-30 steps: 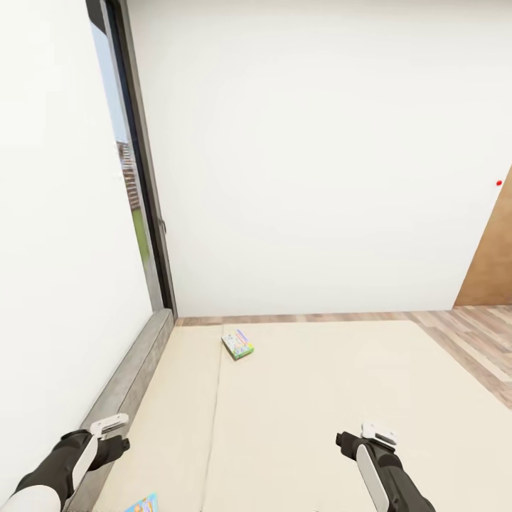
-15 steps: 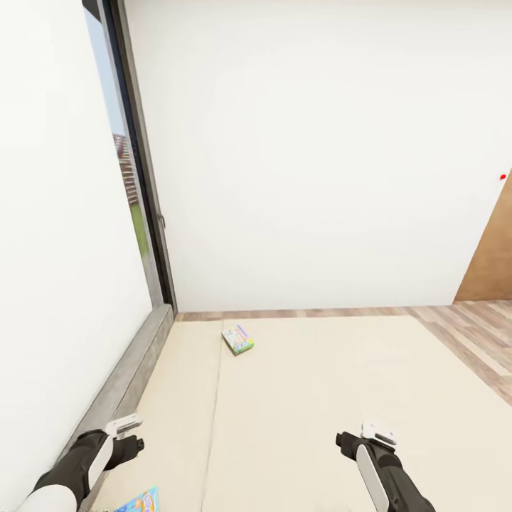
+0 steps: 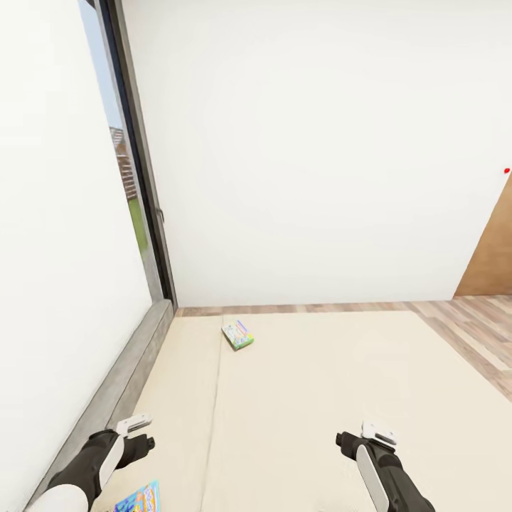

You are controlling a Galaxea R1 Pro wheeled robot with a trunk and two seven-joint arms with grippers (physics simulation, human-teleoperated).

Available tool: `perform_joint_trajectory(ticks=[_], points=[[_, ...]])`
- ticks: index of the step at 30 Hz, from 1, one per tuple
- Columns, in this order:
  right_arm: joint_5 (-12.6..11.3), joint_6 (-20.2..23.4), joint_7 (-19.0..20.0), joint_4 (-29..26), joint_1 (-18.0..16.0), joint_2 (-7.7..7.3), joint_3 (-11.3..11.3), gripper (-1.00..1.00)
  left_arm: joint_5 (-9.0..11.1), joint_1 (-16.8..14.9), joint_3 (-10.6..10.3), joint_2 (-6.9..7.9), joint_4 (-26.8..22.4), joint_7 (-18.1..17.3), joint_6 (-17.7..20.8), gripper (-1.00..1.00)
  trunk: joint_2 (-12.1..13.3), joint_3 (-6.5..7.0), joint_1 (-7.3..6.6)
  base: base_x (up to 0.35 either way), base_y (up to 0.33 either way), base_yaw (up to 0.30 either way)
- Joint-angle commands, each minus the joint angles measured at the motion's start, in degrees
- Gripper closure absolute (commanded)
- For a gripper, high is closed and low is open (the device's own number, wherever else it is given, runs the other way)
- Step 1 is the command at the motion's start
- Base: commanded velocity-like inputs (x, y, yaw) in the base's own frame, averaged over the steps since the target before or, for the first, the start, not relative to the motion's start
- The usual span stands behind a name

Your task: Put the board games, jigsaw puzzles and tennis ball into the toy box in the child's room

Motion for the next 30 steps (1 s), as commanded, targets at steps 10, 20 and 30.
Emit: perform_joint_trajectory(ticks=[10, 20, 30], points=[[-0.46, 0.14, -0.38, -0.15, -0.06, 0.04, -0.07, -1.0, -0.28, -0.05, 0.17, -1.16, 0.13, 0.3, -2.93, -1.0, -0.13, -1.05, 0.03, 0.0, 0.0, 0.0], [-0.39, 0.11, -0.38, -0.15, -0.03, 0.04, -0.07, -1.0, -0.36, -0.05, 0.17, -1.28, 0.28, 0.32, -3.14, -1.0, -0.13, -1.98, 0.03, 0.0, 0.0, 0.0], [-0.37, 0.47, -0.3, -6.61, 0.64, -0.04, 0.26, -1.0, -0.24, -0.05, -0.3, -0.72, 0.34, 0.25, -3.1, -1.0, -0.13, -2.91, 0.03, 0.0, 0.0, 0.0]])
